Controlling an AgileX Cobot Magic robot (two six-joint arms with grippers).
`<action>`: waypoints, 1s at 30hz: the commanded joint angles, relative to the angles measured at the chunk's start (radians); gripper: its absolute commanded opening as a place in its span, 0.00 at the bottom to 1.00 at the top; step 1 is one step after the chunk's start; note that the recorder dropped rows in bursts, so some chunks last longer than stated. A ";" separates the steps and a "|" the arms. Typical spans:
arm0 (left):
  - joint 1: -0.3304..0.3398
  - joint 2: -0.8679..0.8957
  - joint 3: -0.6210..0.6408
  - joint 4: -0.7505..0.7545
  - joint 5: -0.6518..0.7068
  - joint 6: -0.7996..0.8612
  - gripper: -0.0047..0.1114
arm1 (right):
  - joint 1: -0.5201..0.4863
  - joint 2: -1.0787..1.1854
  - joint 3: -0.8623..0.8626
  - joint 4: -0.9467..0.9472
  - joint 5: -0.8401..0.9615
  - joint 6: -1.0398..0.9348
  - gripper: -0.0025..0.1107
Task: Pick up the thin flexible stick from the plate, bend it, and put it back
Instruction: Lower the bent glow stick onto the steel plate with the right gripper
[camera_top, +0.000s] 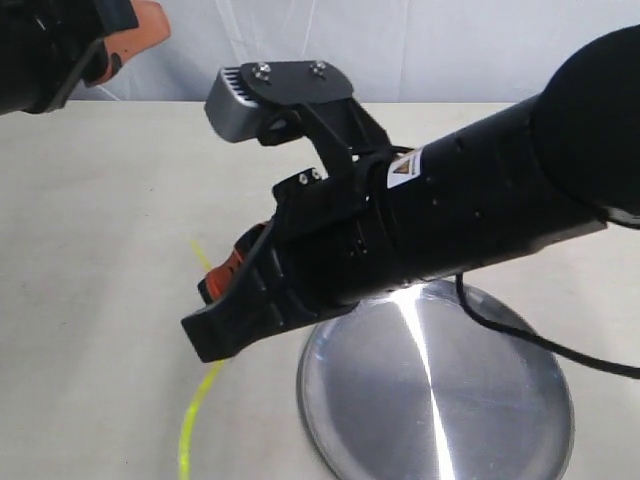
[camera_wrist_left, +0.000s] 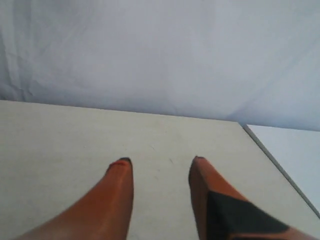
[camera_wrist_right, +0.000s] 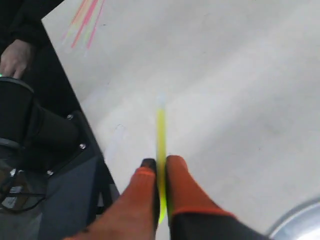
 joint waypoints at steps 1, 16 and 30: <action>0.125 0.001 0.033 -0.033 -0.016 -0.003 0.22 | -0.002 -0.077 0.001 -0.264 -0.027 0.240 0.01; 0.263 0.001 0.145 -0.021 0.193 -0.003 0.04 | -0.002 -0.180 0.001 -0.726 0.045 0.643 0.01; 0.263 0.001 0.226 0.000 0.386 -0.003 0.04 | -0.002 -0.099 0.001 -1.244 0.396 1.031 0.01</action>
